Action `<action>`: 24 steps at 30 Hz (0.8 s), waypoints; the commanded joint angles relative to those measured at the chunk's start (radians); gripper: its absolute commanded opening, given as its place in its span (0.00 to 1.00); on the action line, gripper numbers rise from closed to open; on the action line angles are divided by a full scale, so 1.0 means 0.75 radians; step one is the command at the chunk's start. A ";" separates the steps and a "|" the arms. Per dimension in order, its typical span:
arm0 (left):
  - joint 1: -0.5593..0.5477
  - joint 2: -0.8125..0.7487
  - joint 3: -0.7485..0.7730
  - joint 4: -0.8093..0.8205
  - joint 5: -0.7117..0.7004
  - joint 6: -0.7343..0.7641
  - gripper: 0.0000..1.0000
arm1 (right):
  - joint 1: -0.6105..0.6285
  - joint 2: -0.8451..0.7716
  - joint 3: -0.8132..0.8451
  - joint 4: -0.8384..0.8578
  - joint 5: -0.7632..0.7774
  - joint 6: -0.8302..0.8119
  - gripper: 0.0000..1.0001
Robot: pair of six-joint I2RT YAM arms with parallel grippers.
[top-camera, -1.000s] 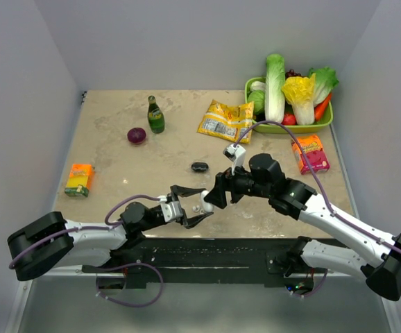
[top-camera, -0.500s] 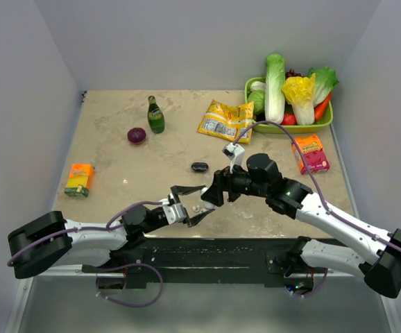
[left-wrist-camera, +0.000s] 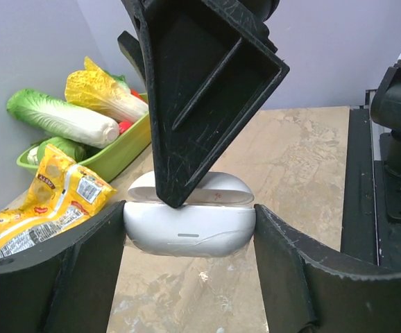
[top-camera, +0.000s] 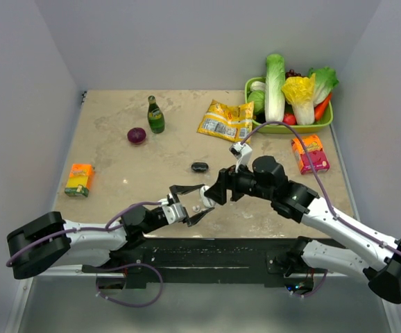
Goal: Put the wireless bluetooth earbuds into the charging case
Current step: Open the charging case.
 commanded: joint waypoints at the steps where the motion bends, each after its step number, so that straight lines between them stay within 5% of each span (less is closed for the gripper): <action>1: -0.008 -0.055 0.000 0.357 0.001 0.023 0.00 | -0.006 -0.040 -0.010 -0.045 0.132 0.000 0.74; 9: -0.008 -0.080 -0.020 0.361 -0.012 0.019 0.00 | -0.014 -0.106 -0.012 -0.052 0.179 0.010 0.72; 17: -0.008 -0.065 -0.022 0.381 -0.032 0.017 0.00 | -0.014 -0.229 -0.086 0.188 0.026 0.075 0.72; 24: -0.008 -0.051 -0.018 0.398 -0.030 0.013 0.00 | -0.014 -0.149 -0.094 0.245 -0.050 0.110 0.61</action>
